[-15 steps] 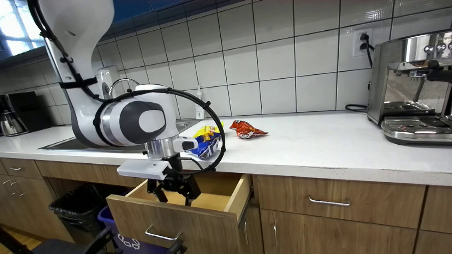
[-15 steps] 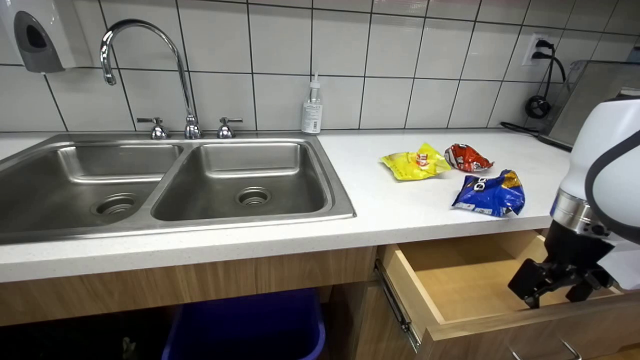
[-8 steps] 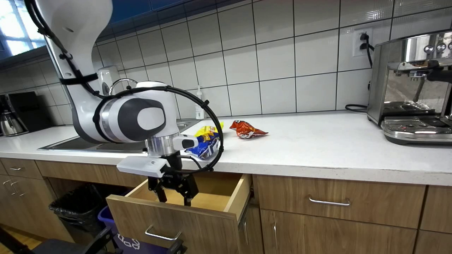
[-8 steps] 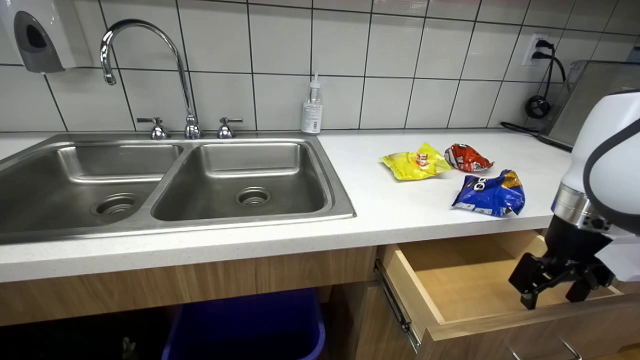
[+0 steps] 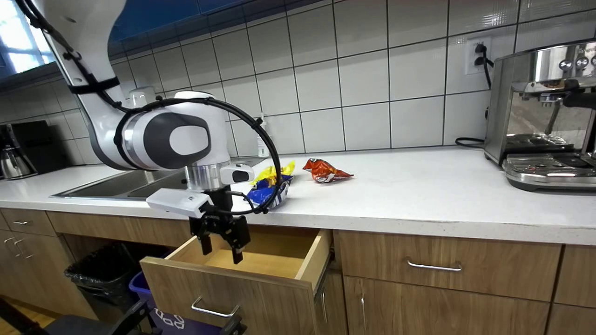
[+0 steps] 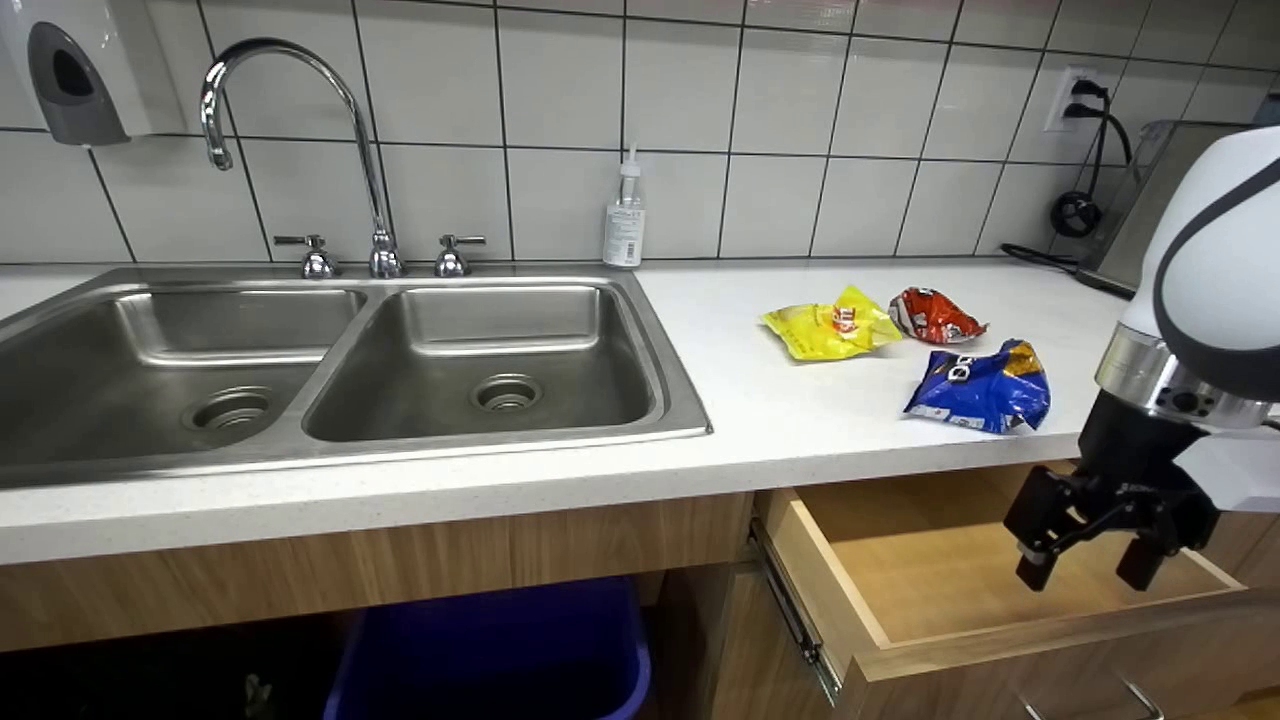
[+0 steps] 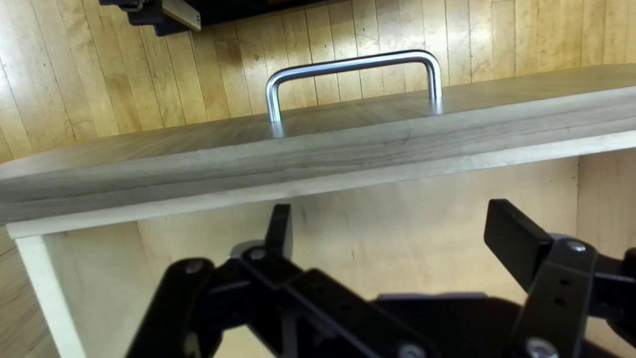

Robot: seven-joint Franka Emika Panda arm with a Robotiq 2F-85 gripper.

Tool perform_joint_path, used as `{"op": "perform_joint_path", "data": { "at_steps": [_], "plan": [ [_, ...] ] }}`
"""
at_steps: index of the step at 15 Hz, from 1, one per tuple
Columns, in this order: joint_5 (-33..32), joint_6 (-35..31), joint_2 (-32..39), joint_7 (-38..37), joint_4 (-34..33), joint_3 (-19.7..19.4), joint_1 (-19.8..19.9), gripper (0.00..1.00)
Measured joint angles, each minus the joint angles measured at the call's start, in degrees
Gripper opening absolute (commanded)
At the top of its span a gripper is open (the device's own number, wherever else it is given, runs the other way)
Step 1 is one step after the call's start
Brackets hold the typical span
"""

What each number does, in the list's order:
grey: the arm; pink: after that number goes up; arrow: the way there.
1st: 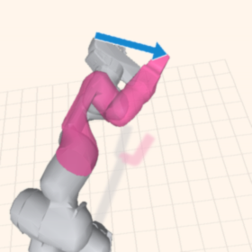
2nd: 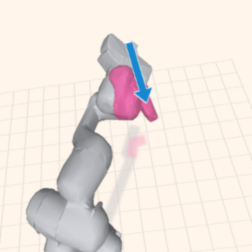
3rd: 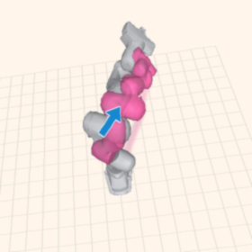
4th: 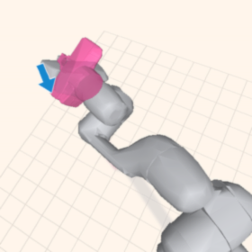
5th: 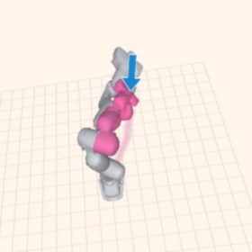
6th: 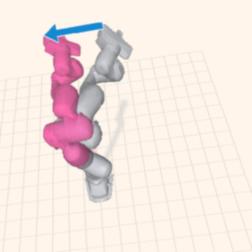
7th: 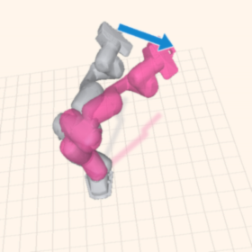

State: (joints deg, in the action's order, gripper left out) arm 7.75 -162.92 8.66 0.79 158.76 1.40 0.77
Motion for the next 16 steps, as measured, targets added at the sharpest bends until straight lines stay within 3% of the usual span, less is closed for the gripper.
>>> {"op": "perform_joint_path", "data": {
  "at_steps": [16],
  "plan": [
    [1.14,4.65,-11.78,0.23,-0.04,0.21,-0.63,1.00]
  ]
}}
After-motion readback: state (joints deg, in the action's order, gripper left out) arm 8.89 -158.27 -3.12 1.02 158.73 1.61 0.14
